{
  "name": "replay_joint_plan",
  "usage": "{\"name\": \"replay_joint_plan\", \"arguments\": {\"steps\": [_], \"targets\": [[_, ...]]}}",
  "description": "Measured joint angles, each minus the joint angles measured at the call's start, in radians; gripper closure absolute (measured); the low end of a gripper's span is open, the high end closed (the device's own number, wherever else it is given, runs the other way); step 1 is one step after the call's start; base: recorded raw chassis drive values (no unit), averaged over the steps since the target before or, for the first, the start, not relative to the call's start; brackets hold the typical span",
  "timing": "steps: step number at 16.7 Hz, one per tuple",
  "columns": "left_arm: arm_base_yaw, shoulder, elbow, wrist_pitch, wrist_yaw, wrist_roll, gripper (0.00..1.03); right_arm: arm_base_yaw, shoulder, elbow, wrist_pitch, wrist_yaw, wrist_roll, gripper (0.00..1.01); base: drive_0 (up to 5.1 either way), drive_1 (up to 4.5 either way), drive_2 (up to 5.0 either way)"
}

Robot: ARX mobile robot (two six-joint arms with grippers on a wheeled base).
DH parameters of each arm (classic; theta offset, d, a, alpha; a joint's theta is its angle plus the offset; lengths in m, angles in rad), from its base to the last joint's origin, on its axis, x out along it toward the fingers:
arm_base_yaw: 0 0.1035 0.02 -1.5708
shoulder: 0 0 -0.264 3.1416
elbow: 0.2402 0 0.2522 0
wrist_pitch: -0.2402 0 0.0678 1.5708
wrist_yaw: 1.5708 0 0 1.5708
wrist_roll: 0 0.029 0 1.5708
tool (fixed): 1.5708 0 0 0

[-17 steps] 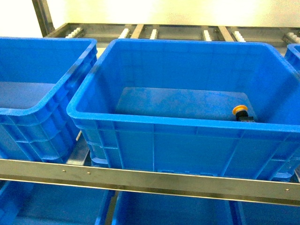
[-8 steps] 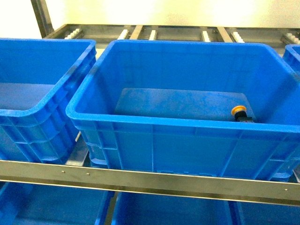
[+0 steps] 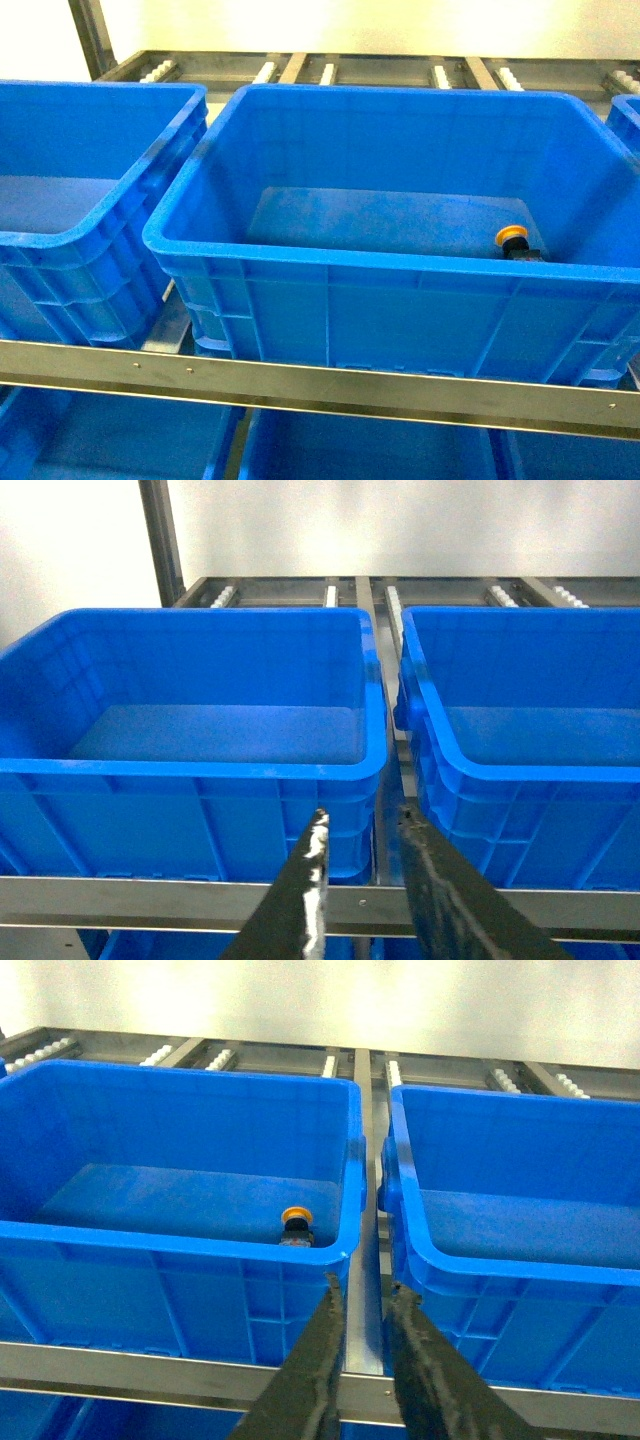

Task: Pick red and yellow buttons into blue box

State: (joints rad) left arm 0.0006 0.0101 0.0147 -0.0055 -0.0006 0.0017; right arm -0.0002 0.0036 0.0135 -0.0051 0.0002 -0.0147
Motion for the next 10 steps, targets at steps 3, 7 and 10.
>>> {"name": "replay_joint_plan", "arguments": {"steps": [3,7,10], "targets": [[0.000,0.000,0.000,0.000,0.000,0.000,0.55,0.000,0.000,0.000,0.000,0.000,0.000,0.60,0.0,0.00,0.0],[0.000,0.000,0.000,0.000,0.000,0.000,0.17,0.000,0.000,0.000,0.000,0.000,0.000,0.21,0.0,0.00,0.0],[0.000,0.000,0.000,0.000,0.000,0.001,0.05,0.000,0.000,0.000,0.000,0.000,0.000,0.01,0.0,0.00,0.0]]}}
